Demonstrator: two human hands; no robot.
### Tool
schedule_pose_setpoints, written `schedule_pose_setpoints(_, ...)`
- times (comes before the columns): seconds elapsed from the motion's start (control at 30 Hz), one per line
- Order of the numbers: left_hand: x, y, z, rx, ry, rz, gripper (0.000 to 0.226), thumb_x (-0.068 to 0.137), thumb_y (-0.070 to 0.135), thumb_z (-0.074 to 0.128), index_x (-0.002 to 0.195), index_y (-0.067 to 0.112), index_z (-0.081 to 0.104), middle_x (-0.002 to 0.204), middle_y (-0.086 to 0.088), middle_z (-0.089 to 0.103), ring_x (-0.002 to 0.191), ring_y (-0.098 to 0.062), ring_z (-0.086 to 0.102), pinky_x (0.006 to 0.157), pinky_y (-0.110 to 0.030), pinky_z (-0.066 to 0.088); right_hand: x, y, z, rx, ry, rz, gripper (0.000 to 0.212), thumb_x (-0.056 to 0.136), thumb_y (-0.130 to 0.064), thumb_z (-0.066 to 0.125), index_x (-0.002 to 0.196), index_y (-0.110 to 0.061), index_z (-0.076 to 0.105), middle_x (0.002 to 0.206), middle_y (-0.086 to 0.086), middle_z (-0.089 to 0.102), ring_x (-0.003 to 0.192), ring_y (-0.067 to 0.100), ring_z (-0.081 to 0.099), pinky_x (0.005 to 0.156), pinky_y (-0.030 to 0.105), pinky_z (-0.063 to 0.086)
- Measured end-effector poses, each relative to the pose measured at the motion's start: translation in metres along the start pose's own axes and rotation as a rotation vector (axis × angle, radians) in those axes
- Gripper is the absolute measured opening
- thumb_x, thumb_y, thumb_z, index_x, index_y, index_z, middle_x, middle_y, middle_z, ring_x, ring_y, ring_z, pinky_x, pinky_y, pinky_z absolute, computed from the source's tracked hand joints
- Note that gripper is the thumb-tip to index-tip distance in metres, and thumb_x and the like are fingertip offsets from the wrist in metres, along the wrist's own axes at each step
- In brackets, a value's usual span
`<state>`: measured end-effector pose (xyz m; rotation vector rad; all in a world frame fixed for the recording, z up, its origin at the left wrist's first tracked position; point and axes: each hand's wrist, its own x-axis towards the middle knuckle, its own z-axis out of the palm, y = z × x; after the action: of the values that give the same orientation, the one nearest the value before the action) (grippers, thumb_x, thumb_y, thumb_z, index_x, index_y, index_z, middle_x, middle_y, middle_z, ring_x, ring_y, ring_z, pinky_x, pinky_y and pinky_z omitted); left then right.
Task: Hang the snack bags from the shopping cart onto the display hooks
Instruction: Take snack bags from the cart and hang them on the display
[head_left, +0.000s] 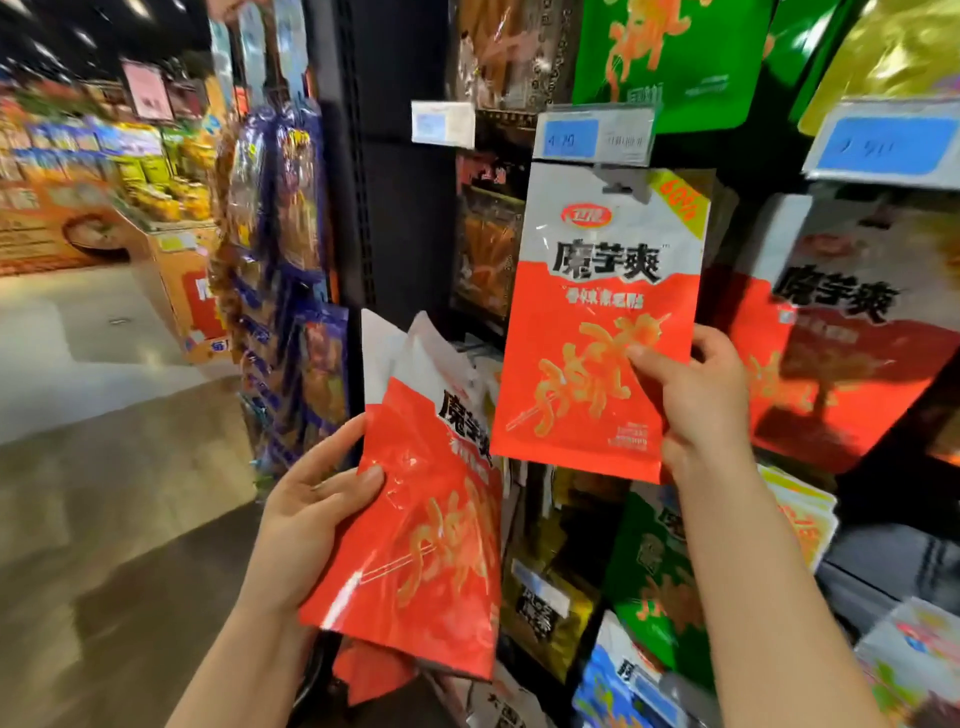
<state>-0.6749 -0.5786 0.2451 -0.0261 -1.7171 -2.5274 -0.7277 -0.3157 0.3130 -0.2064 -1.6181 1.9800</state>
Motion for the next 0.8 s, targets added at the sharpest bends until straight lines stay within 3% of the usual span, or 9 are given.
schedule_pose_setpoints(0.17,0.037,0.002,-0.009,-0.013,-0.051,-0.038,0.049,0.073,0.004,0.063,0.117,0.025,0.064,0.087,-0.015,0.074,0.068,-0.024,0.072,0.056,-0.032,0.058,0.028,-0.008,0.024,-0.067,0.046,0.012,0.032,0.077,0.004,0.071,0.091,-0.021,0.056,0.086,0.007,0.070,0.071,0.021,0.068,0.066,0.041,0.059)
schedule_pose_setpoints(0.37,0.084,0.012,-0.025,-0.010,-0.158,-0.064,0.046,0.072,0.005,0.062,0.112,0.027,0.065,0.081,-0.011,0.075,0.063,-0.021,0.071,0.051,-0.028,0.056,0.033,-0.001,0.040,-0.088,0.164,-0.032,0.035,0.079,0.003,0.070,0.087,-0.026,0.052,0.087,0.003,0.068,0.067,0.017,0.068,0.053,0.028,0.052)
schedule_pose_setpoints(0.5,0.109,0.015,-0.033,-0.012,-0.231,-0.077,0.042,0.077,0.001,0.060,0.111,0.026,0.066,0.080,-0.008,0.075,0.063,-0.018,0.071,0.052,-0.026,0.057,0.045,0.008,0.052,-0.121,0.303,-0.118,0.039,0.076,0.005,0.070,0.086,-0.028,0.051,0.085,0.001,0.066,0.071,0.017,0.065,0.065,0.033,0.056)
schedule_pose_setpoints(0.63,0.127,0.019,-0.048,-0.007,-0.277,-0.089,0.042,0.077,0.002,0.060,0.110,0.027,0.066,0.080,-0.007,0.075,0.065,-0.017,0.072,0.055,-0.026,0.057,0.065,0.036,0.057,-0.323,0.475,-0.140,0.036,0.074,-0.003,0.072,0.086,-0.029,0.049,0.092,0.006,0.070,0.077,0.019,0.065,0.082,0.041,0.055)
schedule_pose_setpoints(0.8,0.136,0.023,-0.058,-0.031,-0.341,-0.110,0.039,0.075,0.003,0.059,0.105,0.027,0.068,0.078,-0.009,0.075,0.063,-0.019,0.071,0.054,-0.028,0.058,0.053,0.062,0.059,-0.480,0.559,-0.191,0.045,0.082,-0.010,0.069,0.121,-0.018,0.048,0.114,0.002,0.058,0.101,0.022,0.061,0.088,0.034,0.048)
